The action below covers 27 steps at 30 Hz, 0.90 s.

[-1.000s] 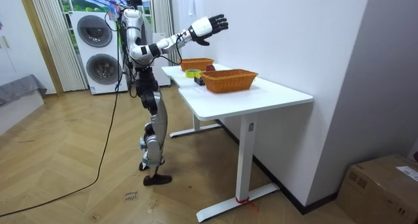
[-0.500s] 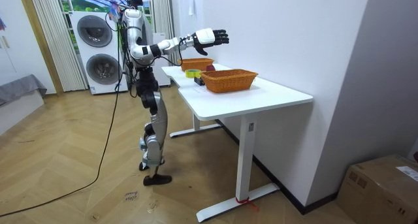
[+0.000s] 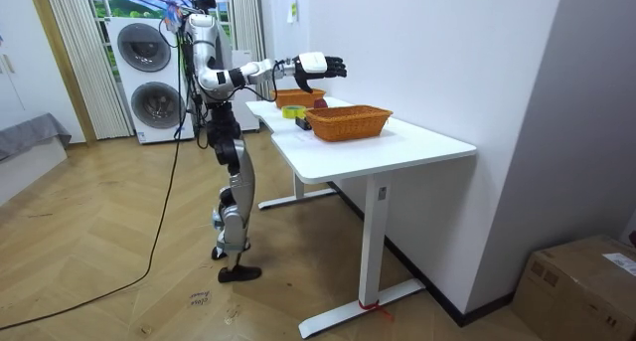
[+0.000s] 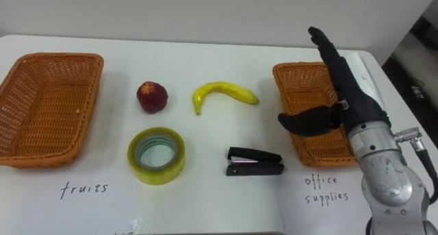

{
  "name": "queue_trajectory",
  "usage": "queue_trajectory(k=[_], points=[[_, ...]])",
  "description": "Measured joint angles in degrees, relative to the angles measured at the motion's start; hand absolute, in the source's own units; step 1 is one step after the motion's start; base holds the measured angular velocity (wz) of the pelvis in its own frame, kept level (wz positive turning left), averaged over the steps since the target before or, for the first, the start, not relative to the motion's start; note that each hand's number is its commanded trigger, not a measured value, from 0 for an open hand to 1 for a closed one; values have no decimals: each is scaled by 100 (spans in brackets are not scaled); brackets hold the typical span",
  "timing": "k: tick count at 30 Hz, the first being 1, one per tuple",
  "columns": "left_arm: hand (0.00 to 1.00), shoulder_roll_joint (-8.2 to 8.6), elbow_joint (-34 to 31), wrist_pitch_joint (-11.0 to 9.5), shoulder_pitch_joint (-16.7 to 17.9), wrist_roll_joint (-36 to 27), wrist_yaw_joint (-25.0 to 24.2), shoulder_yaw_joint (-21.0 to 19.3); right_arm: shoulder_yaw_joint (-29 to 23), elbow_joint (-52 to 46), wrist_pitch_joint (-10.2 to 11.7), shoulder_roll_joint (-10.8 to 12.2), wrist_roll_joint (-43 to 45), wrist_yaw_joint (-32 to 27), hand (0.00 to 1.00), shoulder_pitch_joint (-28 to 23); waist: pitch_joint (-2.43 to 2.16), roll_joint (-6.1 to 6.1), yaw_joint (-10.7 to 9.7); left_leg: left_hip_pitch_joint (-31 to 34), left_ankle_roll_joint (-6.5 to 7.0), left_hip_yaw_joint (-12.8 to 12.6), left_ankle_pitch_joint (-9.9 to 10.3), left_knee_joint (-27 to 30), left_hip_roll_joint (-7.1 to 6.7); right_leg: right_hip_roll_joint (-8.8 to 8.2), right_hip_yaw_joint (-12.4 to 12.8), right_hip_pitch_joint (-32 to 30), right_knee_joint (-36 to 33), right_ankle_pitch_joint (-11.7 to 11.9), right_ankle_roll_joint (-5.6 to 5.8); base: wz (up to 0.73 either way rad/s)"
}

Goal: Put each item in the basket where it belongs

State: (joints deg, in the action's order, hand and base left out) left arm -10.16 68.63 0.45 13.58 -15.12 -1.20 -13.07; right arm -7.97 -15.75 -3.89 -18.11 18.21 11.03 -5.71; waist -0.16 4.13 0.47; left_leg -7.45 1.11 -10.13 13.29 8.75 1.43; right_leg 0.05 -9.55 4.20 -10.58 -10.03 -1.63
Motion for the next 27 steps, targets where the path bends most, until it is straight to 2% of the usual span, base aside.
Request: queue_trajectory(k=[8, 14, 19, 22, 27], points=[[0, -4, -4, 0, -3, -59, -87, 3, 1, 0, 0, 4, 111, 114, 0, 0, 2, 5, -2, 3, 1, 1, 0, 4, -2, -2, 3, -1, 13, -1, 1, 0], [0, -11, 6, -3, -52, -110, -232, 32, 26, -1, 0, 5, 569, 240, 0, 0, 8, 22, 35, 6, 1, -11, 0, 13, -2, 7, 26, -38, 14, -1, 1, 0], [0, -29, 4, -7, -55, -211, -439, 30, 144, -15, 0, 5, 1324, 440, 0, 0, -2, 46, 124, 56, 1, -17, 0, 17, -1, 6, 20, -59, 11, 0, 1, 0], [0, -39, 4, -27, -54, -229, -487, 28, 193, -67, 0, 5, 1400, 537, 0, 0, -16, 72, 157, 121, 1, -12, -1, 51, 2, 4, 10, -109, 3, 2, -2, 0], [0, -68, 5, -32, -61, -344, -585, 122, 239, -256, -1, 72, 1511, 632, 0, 6, -13, 74, 156, 165, 1, -4, -1, 55, 0, -2, -4, -133, 4, 2, -2, 0]])
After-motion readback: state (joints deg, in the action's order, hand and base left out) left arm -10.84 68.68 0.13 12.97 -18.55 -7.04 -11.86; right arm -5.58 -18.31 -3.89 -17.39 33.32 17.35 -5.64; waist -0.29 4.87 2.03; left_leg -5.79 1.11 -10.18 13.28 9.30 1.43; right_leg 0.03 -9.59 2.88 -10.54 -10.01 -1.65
